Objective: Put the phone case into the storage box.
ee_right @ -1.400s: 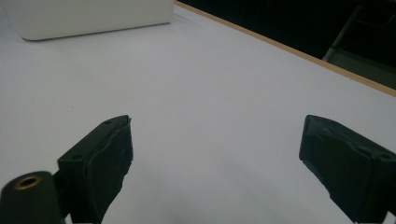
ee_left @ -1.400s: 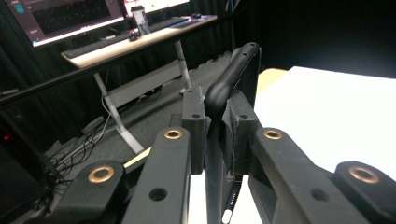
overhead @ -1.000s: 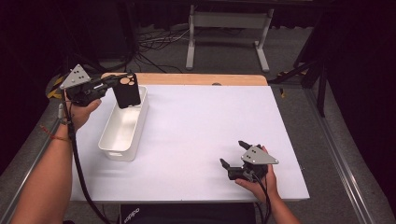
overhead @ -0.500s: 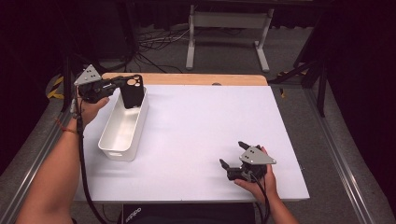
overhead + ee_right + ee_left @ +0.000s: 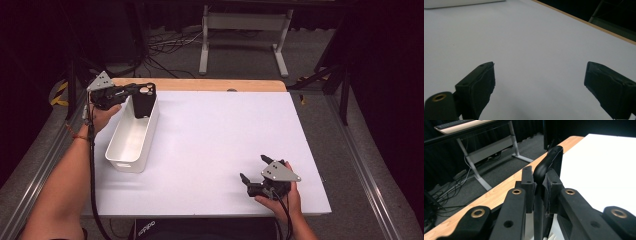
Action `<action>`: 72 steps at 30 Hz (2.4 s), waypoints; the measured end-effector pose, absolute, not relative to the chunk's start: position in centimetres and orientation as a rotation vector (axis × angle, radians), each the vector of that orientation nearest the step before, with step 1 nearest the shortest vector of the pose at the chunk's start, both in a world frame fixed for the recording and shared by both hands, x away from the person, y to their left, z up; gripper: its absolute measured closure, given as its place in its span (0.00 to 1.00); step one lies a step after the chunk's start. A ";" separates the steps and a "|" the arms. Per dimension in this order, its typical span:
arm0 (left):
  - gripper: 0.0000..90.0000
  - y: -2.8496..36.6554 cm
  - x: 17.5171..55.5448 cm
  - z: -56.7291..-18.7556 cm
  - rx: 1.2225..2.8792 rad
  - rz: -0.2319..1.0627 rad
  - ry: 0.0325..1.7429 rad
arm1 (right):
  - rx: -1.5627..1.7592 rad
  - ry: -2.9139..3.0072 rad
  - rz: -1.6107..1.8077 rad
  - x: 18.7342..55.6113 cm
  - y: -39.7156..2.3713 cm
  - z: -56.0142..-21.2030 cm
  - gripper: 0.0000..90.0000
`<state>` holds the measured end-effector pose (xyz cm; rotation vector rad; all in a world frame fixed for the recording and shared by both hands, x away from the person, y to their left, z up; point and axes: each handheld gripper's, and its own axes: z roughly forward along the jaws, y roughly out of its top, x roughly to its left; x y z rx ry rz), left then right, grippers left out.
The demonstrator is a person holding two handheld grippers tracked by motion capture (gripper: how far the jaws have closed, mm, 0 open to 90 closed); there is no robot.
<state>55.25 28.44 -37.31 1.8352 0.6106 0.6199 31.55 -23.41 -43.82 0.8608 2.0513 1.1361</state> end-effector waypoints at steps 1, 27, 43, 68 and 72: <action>0.90 28.4 55.3 -37.4 1.822 0.620 0.613 | 0.867 2.046 1.139 31.4 -23.6 -43.8 0.12; 0.70 29.0 56.7 -39.0 1.844 0.701 0.756 | 0.874 2.065 1.140 31.3 -23.7 -44.1 0.12; 0.58 29.3 55.9 -38.2 1.795 0.713 0.785 | 0.841 2.098 1.131 31.4 -23.1 -44.3 0.12; 0.33 29.2 51.0 -36.1 1.758 0.813 0.784 | 0.776 2.075 1.179 32.1 -23.1 -43.5 0.12; 0.29 29.0 50.2 -35.8 1.747 0.821 0.775 | 0.767 2.063 1.192 32.1 -23.3 -43.4 0.12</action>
